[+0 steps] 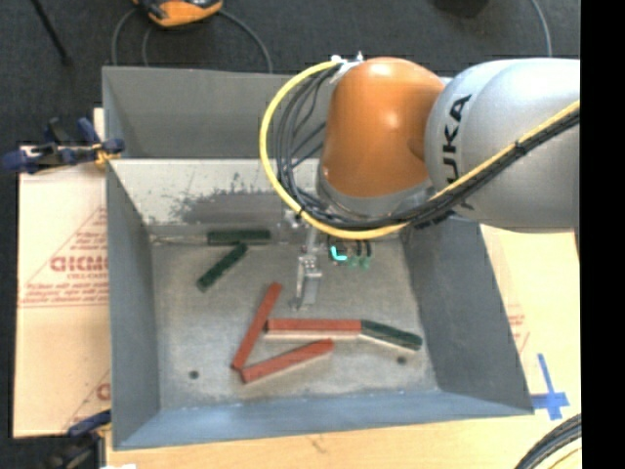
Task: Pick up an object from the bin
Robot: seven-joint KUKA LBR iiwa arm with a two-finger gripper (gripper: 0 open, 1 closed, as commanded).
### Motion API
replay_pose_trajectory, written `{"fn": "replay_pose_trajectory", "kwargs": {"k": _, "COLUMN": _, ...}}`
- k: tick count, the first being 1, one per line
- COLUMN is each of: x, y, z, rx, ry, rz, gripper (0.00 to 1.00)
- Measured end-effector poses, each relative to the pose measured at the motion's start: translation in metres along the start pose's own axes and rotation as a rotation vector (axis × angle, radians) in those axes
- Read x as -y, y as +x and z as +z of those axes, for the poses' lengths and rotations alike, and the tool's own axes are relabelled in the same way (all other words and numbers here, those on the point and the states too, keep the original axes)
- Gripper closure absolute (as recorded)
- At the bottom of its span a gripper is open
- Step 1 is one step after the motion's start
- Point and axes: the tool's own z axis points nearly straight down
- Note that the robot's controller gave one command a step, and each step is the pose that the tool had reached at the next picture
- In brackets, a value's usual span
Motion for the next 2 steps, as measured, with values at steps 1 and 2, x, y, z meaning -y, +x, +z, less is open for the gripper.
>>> {"fn": "replay_pose_trajectory", "kwargs": {"k": 1, "x": 0.001, "y": -0.001, "z": -0.003, "rx": 0.005, "ry": 0.000, "rz": 0.002, "gripper": 0.00}}
{"fn": "replay_pose_trajectory", "kwargs": {"k": 2, "x": 0.017, "y": 0.008, "z": 0.074, "rx": 0.010, "ry": -0.001, "rz": 0.044, "gripper": 0.00}}
